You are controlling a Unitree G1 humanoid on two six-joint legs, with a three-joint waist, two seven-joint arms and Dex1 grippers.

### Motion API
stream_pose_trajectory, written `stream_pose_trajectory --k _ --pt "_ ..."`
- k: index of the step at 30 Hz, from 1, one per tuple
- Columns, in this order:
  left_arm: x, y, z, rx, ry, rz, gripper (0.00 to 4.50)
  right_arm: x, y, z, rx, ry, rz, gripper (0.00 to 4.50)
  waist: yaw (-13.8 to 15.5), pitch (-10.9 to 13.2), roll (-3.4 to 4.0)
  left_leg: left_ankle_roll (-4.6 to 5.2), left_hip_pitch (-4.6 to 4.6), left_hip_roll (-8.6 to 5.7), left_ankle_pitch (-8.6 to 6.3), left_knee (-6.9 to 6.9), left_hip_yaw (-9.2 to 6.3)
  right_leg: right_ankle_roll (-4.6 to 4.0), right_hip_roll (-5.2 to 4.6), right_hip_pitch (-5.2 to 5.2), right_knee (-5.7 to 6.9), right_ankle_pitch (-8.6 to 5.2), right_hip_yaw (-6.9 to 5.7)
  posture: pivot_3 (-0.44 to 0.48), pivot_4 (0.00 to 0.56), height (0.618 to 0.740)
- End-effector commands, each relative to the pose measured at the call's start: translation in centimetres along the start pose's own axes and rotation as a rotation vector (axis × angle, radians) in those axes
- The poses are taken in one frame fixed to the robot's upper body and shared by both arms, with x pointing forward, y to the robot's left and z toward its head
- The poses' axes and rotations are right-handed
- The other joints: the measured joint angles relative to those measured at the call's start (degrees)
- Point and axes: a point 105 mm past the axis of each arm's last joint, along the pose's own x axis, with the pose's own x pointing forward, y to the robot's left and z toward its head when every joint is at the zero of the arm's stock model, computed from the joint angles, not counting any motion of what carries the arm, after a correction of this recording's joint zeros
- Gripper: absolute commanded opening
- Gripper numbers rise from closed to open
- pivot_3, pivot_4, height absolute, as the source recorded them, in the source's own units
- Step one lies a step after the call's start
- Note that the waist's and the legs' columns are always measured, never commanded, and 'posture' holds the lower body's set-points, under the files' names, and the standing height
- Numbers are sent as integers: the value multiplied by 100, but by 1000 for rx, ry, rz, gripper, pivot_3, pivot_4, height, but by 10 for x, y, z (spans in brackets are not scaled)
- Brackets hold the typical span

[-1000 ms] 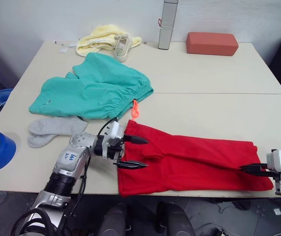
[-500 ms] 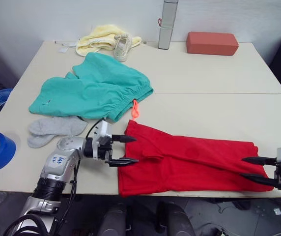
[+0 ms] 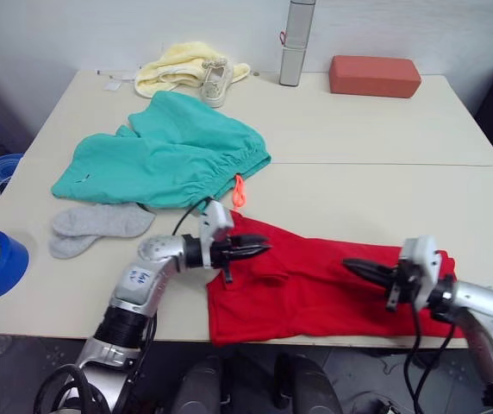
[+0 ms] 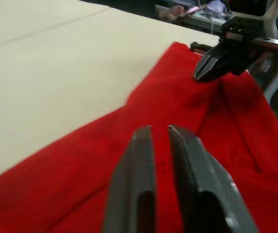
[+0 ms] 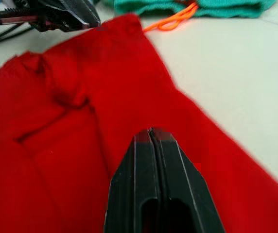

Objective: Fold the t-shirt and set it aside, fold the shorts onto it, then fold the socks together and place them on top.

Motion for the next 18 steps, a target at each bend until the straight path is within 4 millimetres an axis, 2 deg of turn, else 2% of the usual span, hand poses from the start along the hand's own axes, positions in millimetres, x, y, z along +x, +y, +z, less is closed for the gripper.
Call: stream_pose_trajectory --k 1,4,9,13,18 --pt "7 -13 -10 38 53 4 225 0 7 -8 -90 21 -1 0 -2 0 0 0 2 2 0 -1 2 0 2 0 0 0 2 0 150 740" --pt "3 -9 -23 33 114 63 225 -7 1 -18 -103 41 -47 0 -4 0 0 -1 3 5 -2 -1 3 0 4 0 0 0 10 0 150 740" --pt "-15 0 -37 67 188 113 225 -31 -16 -25 -111 71 -133 0 -6 -1 1 -28 11 9 -21 -2 1 -6 1 2 3 -2 15 0 150 740" --pt "-27 8 -38 87 193 138 225 -48 -28 -27 -99 71 -201 0 -20 -2 3 -28 14 11 -20 -4 1 -8 1 3 3 -4 15 0 150 740" --pt "-36 12 -29 126 138 118 225 -70 -41 -29 -76 74 -268 0 -18 -2 3 -28 13 12 -20 -4 1 -9 0 3 4 -4 14 0 150 740"
